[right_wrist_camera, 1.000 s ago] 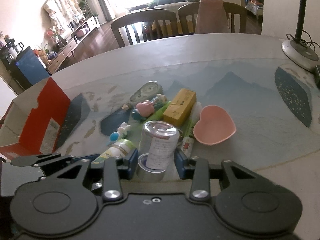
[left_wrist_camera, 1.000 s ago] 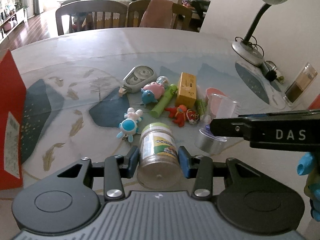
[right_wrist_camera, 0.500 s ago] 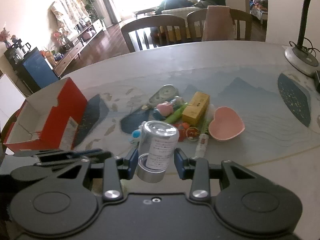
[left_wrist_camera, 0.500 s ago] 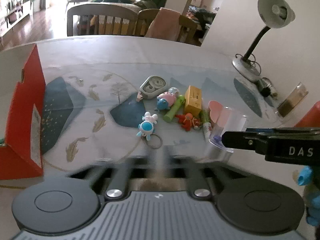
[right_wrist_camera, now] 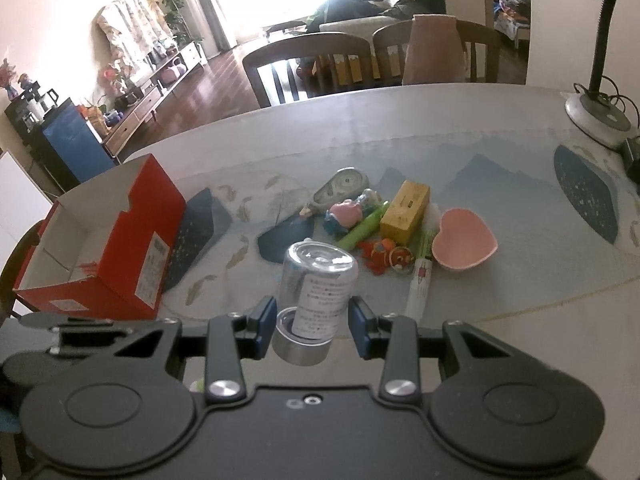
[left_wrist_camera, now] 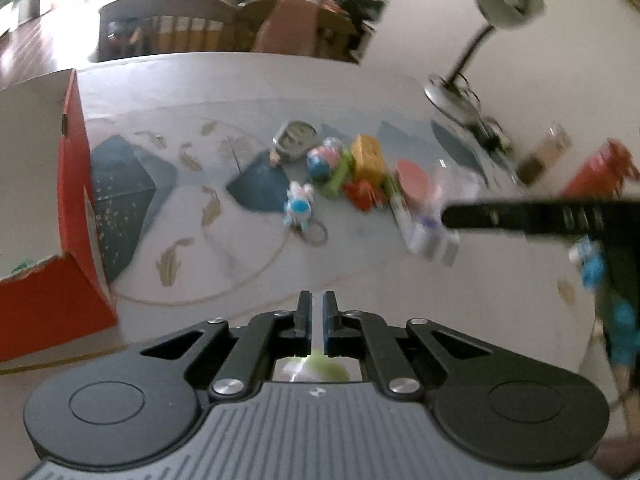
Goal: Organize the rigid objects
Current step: 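Lift the jar and cup and carry both over the shoebox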
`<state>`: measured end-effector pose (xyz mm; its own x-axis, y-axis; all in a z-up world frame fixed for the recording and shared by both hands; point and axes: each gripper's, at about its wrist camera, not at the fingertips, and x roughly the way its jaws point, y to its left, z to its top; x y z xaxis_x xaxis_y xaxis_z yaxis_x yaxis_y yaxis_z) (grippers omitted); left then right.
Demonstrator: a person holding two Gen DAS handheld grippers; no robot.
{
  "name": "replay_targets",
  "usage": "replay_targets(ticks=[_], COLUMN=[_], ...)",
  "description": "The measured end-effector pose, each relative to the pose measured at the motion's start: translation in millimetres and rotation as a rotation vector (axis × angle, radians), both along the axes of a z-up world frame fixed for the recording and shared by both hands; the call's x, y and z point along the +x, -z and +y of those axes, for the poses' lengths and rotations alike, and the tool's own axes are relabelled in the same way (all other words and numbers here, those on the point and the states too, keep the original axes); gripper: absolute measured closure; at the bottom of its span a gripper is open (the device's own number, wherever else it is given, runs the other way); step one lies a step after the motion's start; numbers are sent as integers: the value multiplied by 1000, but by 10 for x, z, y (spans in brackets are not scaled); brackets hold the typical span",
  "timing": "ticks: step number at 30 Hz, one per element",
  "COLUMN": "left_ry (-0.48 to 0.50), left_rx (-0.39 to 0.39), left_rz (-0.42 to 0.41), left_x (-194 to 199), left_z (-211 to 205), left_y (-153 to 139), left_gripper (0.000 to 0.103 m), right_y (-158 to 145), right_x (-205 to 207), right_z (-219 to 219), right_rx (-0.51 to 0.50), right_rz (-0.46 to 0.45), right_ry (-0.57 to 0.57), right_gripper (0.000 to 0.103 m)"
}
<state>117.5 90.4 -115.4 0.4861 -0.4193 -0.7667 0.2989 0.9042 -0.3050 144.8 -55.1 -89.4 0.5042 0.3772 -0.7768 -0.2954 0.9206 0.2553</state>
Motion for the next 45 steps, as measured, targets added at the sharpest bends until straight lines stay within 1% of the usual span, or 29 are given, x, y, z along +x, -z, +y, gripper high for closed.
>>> replay_targets(ticks=[2, 3, 4, 5, 7, 9, 12, 15, 18, 21, 23, 26, 29, 32, 34, 37, 45], left_ry=[47, 62, 73, 80, 90, 104, 161, 227, 260, 254, 234, 215, 219, 216, 201, 154, 8], left_rx=[2, 5, 12, 24, 37, 41, 68, 129, 190, 208, 200, 216, 227, 248, 240, 185, 70], left_rz=[14, 16, 15, 11, 16, 15, 31, 71, 61, 61, 69, 51, 31, 14, 26, 58, 40], left_x=[-67, -90, -120, -143, -164, -182, -180, -168, -201, -208, -190, -182, -210, -258, -245, -210, -144], left_z=[26, 34, 45, 43, 40, 34, -20, -118, -211, -245, -241, -254, -299, -329, -326, -267, 26], left_y=[18, 27, 31, 43, 74, 97, 169, 337, 459, 535, 558, 570, 549, 530, 524, 481, 130], left_gripper=[94, 88, 81, 76, 55, 44, 38, 38, 38, 38, 39, 40, 53, 54, 55, 55, 59], right_y=[16, 22, 25, 30, 35, 37, 51, 80, 101, 113, 115, 115, 115, 123, 125, 115, 7], right_x=[-36, -43, -54, -62, -74, -72, -90, -119, -139, -146, -139, -136, -133, -127, -119, -121, -108], right_z=[3, 3, 2, 4, 10, 10, 14, 23, 25, 26, 26, 23, 23, 24, 33, 63, 200], right_rx=[2, 3, 5, 5, 6, 5, 3, -1, -3, -4, -4, -5, -5, -6, -6, -4, 9], right_rz=[6, 8, 10, 12, 13, 13, 17, 23, 30, 34, 34, 35, 36, 37, 38, 37, 25], right_ry=[5, 7, 8, 10, 11, 10, 11, 9, 9, 9, 9, 10, 9, 8, 7, 1, -24], right_gripper=[65, 65, 65, 65, 65, 65, 65, 65, 65, 65, 65, 65, 65, 65, 65, 65, 65])
